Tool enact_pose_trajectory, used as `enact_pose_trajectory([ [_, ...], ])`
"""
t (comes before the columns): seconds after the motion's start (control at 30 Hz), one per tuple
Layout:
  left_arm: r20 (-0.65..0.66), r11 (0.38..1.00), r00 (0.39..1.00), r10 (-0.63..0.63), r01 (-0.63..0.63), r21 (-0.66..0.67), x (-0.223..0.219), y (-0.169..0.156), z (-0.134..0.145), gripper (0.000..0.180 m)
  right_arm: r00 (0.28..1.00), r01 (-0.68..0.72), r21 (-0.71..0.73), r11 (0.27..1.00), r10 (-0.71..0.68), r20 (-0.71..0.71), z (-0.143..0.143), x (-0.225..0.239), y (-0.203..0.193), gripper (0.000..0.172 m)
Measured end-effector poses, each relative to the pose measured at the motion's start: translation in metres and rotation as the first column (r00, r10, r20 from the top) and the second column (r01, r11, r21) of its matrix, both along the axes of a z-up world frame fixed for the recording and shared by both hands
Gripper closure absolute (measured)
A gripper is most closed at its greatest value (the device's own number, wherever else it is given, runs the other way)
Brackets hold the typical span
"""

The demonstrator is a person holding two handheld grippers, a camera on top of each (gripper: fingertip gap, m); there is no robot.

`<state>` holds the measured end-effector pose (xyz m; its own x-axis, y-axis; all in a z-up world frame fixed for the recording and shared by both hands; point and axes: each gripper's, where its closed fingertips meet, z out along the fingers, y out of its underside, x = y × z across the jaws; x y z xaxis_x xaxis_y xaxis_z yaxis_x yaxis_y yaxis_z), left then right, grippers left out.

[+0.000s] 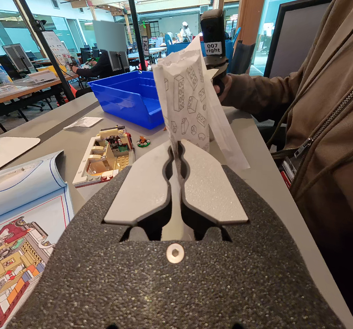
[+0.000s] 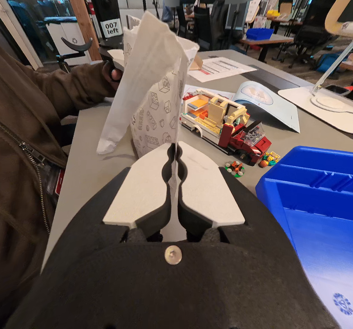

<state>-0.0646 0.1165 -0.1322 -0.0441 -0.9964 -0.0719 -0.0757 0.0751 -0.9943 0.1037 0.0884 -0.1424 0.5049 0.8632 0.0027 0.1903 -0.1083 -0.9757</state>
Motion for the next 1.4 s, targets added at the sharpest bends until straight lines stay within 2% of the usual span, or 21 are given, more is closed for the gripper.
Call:
enact_pose_trajectory([
  [0.2, 0.029, 1.0, 0.999, -0.021, 0.021, 0.003, -0.004, -0.002, 0.004, 0.18, 0.997, -0.006, 0.048, 0.999, 0.01, -0.082, 0.0, 0.001, 0.0, 0.172],
  [0.53, 0.009, 0.998, 0.998, -0.061, 0.061, -0.025, -0.005, -0.004, 0.0, 0.18, 0.992, -0.041, 0.056, 0.998, 0.048, -0.119, 0.004, 0.004, -0.003, 0.172],
  [0.73, 0.005, 0.999, 0.999, -0.042, 0.042, -0.014, -0.005, -0.003, -0.001, 0.18, 0.991, -0.049, 0.073, 0.996, 0.058, -0.12, 0.005, 0.003, -0.007, 0.172],
  [0.9, 0.066, 0.999, 0.998, -0.02, 0.023, -0.036, -0.008, -0.001, 0.011, 0.152, 0.987, -0.039, 0.069, 0.997, 0.049, -0.152, 0.006, 0.007, -0.009, 0.172],
  [0.97, 0.053, 0.999, 0.999, -0.003, 0.005, -0.042, -0.005, 0.001, 0.01, 0.142, 0.985, -0.047, 0.074, 0.996, 0.058, -0.16, 0.007, 0.006, -0.011, 0.172],
  [1.07, 0.023, 0.999, 0.999, 0.03, -0.029, -0.04, 0.003, 0.005, 0.005, 0.138, 0.984, -0.057, 0.081, 0.995, 0.07, -0.164, 0.008, 0.003, -0.012, 0.172],
  [1.13, 0.017, 0.998, 0.999, 0.048, -0.047, -0.049, 0.008, 0.007, 0.004, 0.139, 0.984, -0.061, 0.084, 0.995, 0.074, -0.164, 0.008, 0.002, -0.013, 0.172],
  [1.2, 0.031, 0.998, 0.998, 0.05, -0.048, -0.048, 0.011, 0.006, 0.006, 0.148, 0.984, -0.058, 0.084, 0.995, 0.071, -0.162, 0.008, 0.003, -0.013, 0.172],
  [1.3, 0.052, 0.999, 0.998, 0.027, -0.026, -0.02, 0.011, 0.001, 0.009, 0.178, 0.986, -0.047, 0.085, 0.995, 0.06, -0.157, 0.007, 0.004, -0.012, 0.172],
  [1.4, 0.055, 1.0, 0.998, 0.018, -0.017, -0.013, 0.008, -0.001, 0.01, 0.18, 0.988, -0.033, 0.085, 0.996, 0.046, -0.15, 0.006, 0.007, -0.01, 0.172],
])
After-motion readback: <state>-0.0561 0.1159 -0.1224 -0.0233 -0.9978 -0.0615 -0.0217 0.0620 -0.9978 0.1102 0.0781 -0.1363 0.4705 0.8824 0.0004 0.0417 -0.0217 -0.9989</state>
